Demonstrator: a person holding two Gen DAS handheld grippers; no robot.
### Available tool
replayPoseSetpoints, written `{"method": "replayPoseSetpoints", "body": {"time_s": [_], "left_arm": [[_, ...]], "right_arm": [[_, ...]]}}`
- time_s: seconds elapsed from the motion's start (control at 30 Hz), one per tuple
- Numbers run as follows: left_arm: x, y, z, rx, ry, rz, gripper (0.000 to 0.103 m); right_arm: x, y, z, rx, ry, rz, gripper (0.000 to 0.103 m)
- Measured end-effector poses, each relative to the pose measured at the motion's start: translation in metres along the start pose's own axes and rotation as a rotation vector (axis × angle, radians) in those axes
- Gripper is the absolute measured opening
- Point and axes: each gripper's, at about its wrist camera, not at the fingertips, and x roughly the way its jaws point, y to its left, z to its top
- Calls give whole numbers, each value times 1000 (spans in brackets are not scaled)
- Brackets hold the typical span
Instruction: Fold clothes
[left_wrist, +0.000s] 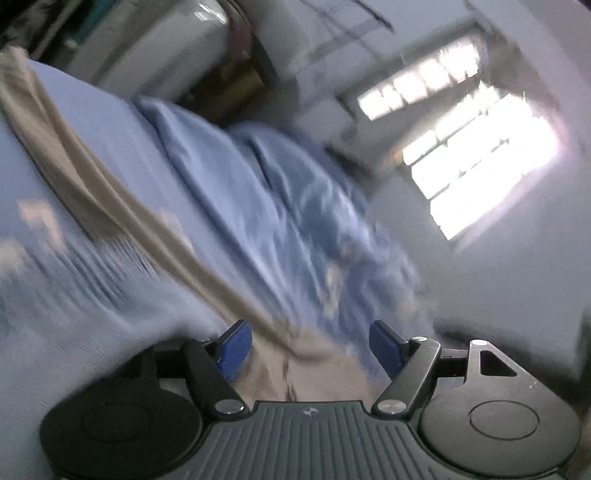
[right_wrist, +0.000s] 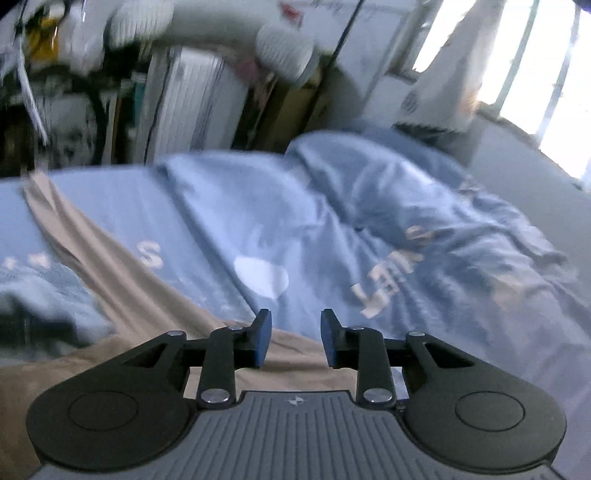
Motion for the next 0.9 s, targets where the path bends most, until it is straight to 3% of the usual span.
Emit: {"method": "replayPoseSetpoints", "body": {"time_s": [0.07, 0.23, 0.3, 0.4, 0.47, 0.57, 0.63, 0.8, 0.9], "left_arm": [[-27, 16, 30, -90, -17, -18, 72], [-96, 56, 102, -159, -200, 114, 81], [-114, 85, 127, -202, -248, 207, 81], [-124, 137, 153, -323, -283, 298, 81], [-125, 174, 167, -421, -292, 346, 81], [-113, 215, 180, -490, -254, 397, 81], [-99, 229, 186, -487, -230, 416, 80], [-73, 231, 203, -369, -239, 485, 76], [-68, 230, 204, -337, -228, 513, 54]], "right_arm": [[-43, -3, 1, 43, -28, 9, 30], [-137, -4, 9, 131, -89, 24, 36], [-170, -3, 15, 167, -115, 30, 38], [-217, -4, 20, 236, -158, 48, 48], [-240, -3, 21, 267, -173, 60, 48], [-266, 0, 17, 300, -172, 55, 48], [-275, 2, 11, 317, -159, 36, 52], [-286, 0, -11, 375, -124, -17, 53], [-287, -4, -23, 407, -105, -46, 53]]}}
